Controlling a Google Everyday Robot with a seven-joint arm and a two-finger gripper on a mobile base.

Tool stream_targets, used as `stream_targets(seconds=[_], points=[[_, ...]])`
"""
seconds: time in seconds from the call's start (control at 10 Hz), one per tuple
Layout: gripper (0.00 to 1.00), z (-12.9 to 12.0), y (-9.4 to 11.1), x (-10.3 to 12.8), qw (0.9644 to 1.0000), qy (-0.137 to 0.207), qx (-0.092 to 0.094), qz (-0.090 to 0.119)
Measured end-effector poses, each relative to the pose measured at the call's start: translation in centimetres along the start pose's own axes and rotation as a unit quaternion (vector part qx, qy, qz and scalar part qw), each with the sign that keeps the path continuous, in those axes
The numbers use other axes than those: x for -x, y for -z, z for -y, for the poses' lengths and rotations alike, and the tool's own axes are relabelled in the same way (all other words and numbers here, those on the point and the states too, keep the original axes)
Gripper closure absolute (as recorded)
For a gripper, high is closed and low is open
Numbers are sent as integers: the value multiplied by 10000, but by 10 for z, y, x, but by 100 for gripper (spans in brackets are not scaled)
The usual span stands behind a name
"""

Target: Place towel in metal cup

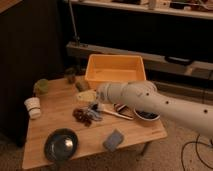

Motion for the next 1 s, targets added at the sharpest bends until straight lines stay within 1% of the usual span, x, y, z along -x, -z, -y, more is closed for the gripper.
stream_targets(seconds=[0.1, 0.2, 0.3, 0.4, 0.6, 0.7, 0.8, 0.9, 1.0], points=[[21, 0, -20, -10, 9983, 189, 181, -517], [21, -2, -33, -18, 9965, 249, 325, -734], [21, -8, -42, -22, 9950, 269, 441, -852], [21, -20, -53, -30, 9932, 310, 554, -977], [21, -42, -80, -45, 9903, 350, 654, -1177], [21, -50, -102, -54, 9892, 320, 686, -1255], [21, -50, -114, -60, 9892, 231, 648, -1295], [21, -48, -120, -64, 9894, 119, 578, -1330], [21, -36, -132, -74, 9886, -136, 372, -1453]])
